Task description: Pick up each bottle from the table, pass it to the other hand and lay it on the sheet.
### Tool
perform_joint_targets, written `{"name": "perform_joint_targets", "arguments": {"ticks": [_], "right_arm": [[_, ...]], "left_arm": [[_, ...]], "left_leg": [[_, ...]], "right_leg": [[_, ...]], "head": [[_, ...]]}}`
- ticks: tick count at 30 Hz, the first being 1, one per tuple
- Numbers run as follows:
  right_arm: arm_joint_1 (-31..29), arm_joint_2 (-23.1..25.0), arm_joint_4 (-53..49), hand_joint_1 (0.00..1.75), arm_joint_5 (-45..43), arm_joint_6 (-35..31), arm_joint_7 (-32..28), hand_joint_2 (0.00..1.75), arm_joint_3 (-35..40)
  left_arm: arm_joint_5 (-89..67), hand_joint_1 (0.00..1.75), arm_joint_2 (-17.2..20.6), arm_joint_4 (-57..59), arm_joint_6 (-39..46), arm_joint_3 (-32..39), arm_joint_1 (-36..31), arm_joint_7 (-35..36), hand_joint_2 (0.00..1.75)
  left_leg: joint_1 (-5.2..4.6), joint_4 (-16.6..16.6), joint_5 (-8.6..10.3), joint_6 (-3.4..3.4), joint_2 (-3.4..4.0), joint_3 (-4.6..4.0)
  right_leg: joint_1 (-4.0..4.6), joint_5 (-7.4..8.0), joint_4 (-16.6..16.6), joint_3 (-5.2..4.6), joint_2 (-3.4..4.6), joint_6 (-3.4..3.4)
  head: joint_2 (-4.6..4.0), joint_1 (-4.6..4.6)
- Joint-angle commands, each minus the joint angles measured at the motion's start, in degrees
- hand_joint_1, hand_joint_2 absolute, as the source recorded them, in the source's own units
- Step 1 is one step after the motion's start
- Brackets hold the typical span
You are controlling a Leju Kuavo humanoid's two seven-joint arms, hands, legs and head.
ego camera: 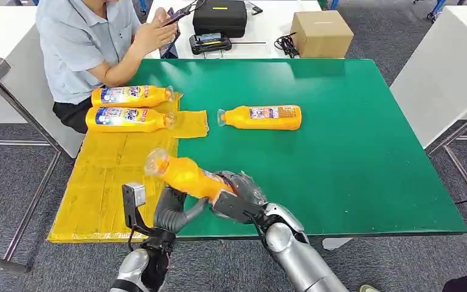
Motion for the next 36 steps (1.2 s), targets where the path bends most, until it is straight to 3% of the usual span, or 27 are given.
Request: {"name": "perform_joint_targets", "arguments": {"ticks": [1,3,11,12,16,17,20,21,24,29,36], "right_arm": [[-3.3,-0.21,6.04,1.34,-0.26,-0.35,0.18,1.75,3.03],[-3.43,0.33,6.75,1.41,-0.22,-0.39,0.15,1.75,3.5],[-3.62,1.27,8.02,1.38,-0.37,-0.38,0.19,1.75,4.56],[-3.68,1.33,8.15,1.38,-0.38,-0.4,0.19,1.75,4.81],[-3.55,1.31,7.93,1.29,-0.62,-0.65,0.25,1.75,5.44],[-3.55,1.31,7.93,1.19,-0.62,-0.65,0.25,1.75,5.44],[-2.82,0.89,8.25,0.61,-0.77,-0.91,0.17,1.75,5.47],[-2.61,0.87,8.54,0.31,-0.75,-1.35,-0.15,1.75,5.57],[-2.45,1.06,8.41,0.0,-0.77,-1.54,-0.19,1.75,5.68],[-2.07,1.36,8.08,0.0,-0.83,-2.23,0.12,1.75,5.48],[0.55,0.61,5.97,0.0,-0.27,-4.2,0.68,1.75,3.31]], "left_arm": [[1.1,0.0,1.67,0.56,0.15,-5.07,-1.6,0.04,1.75],[1.89,0.0,1.6,0.81,0.59,-4.97,-2.09,-0.16,1.75],[3.46,0.0,1.5,1.09,1.81,-4.58,-3.03,-1.1,1.75],[3.68,1.73,1.47,1.54,2.45,-4.46,-3.4,-1.46,1.75],[3.91,1.75,1.64,1.88,3.25,-4.97,-3.79,-2.44,1.75],[3.91,1.75,1.64,1.88,3.25,-4.97,-3.79,-2.44,1.75],[4.16,1.75,1.88,2.16,3.77,-4.93,-3.23,-3.09,1.75],[4.25,1.75,1.99,2.4,4.05,-4.98,-3.2,-3.77,1.75],[4.12,1.75,2.03,2.12,4.61,-4.98,-3.27,-4.13,1.75],[3.6,1.75,2.25,0.93,6.12,-5.15,-3.06,-4.64,1.75],[-17.39,1.75,3.49,-5.76,20.65,-5.83,-3.12,-9.35,1.75]], "left_leg": [[0.02,0.0,-0.05,-0.1,0.05,0.13],[0.06,0.03,-0.07,-0.11,0.07,0.14],[0.05,0.0,-0.04,-0.09,0.06,0.12],[0.07,0.02,-0.07,-0.11,0.03,0.15],[0.06,0.01,-0.02,-0.08,0.0,0.07],[0.07,0.02,-0.05,-0.12,-0.01,0.15],[0.06,-0.02,-0.04,-0.1,0.01,0.16],[0.05,-0.01,-0.02,-0.08,0.01,0.1],[0.07,-0.02,-0.06,-0.12,-0.03,0.2],[0.04,-0.02,-0.02,-0.07,0.0,0.07],[0.05,0.02,-0.04,-0.09,-0.04,0.07]], "right_leg": [[0.03,-0.04,0.01,0.11,0.01,-0.12],[0.07,-0.05,0.01,0.13,0.02,-0.14],[0.06,-0.03,0.0,0.1,0.02,-0.1],[0.07,-0.06,0.0,0.16,-0.02,-0.13],[0.06,-0.03,0.01,0.06,-0.04,-0.1],[0.07,-0.06,0.01,0.15,-0.07,-0.15],[0.06,-0.05,-0.03,0.15,-0.04,-0.12],[0.05,-0.03,-0.02,0.09,-0.03,-0.09],[0.08,-0.08,-0.02,0.2,-0.08,-0.15],[0.05,-0.02,-0.02,0.05,-0.03,-0.08],[0.06,-0.06,0.01,0.06,-0.08,-0.11]], "head": [[0.0,-0.02],[0.0,0.0],[0.0,0.0],[0.0,0.02],[0.0,0.0],[0.0,0.02],[0.0,0.02],[0.0,0.0],[0.0,0.02],[0.0,0.0],[0.0,0.0]]}}
